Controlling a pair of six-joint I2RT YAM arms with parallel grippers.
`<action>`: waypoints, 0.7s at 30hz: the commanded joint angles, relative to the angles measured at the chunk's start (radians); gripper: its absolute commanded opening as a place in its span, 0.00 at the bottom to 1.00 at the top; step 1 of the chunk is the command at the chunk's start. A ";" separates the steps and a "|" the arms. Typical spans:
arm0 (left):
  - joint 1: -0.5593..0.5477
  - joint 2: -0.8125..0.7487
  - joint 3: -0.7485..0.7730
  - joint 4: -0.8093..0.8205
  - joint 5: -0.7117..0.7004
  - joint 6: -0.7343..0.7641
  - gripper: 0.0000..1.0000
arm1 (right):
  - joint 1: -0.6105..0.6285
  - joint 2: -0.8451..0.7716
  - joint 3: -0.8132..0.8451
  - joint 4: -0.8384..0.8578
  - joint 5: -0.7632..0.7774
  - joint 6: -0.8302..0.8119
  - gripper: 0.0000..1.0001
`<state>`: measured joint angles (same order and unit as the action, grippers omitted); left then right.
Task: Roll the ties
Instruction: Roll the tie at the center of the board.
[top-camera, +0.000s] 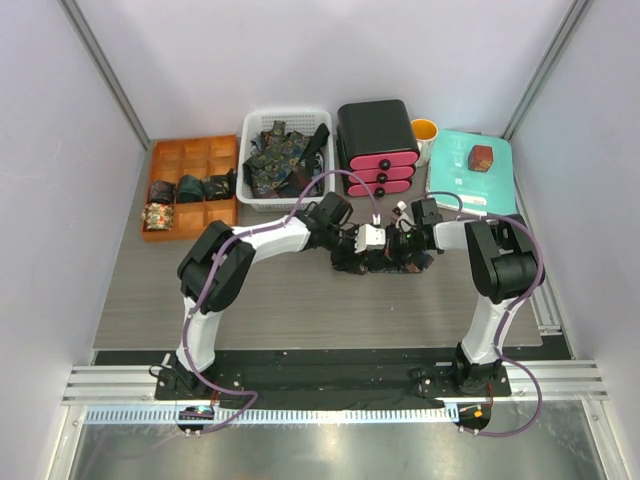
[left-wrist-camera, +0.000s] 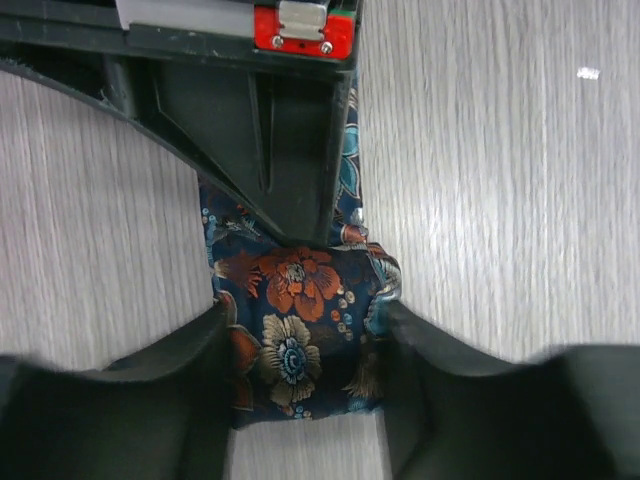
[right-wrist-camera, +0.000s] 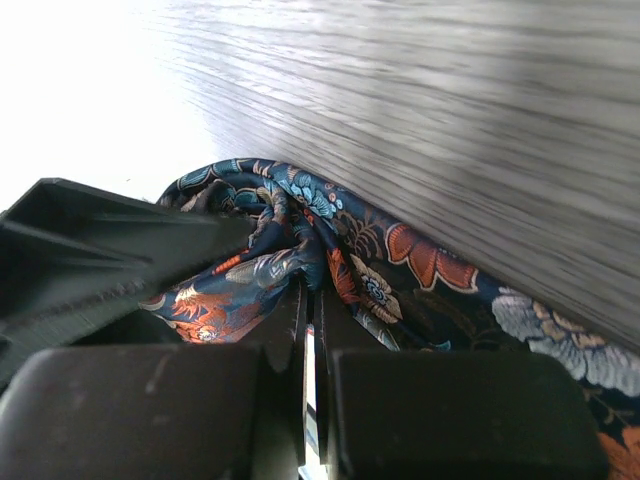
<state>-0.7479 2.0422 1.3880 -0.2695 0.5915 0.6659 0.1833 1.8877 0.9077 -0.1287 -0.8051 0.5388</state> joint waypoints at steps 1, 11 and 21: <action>-0.005 -0.011 0.058 -0.086 -0.019 0.020 0.40 | 0.045 0.028 -0.029 0.034 0.146 0.020 0.02; -0.038 0.107 0.167 -0.364 -0.166 0.047 0.22 | -0.054 -0.136 0.043 -0.230 0.029 -0.123 0.38; -0.039 0.177 0.236 -0.424 -0.211 0.038 0.27 | -0.012 -0.168 -0.018 -0.043 -0.017 0.065 0.46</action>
<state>-0.7872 2.1387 1.6215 -0.5919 0.4564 0.6964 0.1402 1.7287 0.9047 -0.2592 -0.8005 0.5323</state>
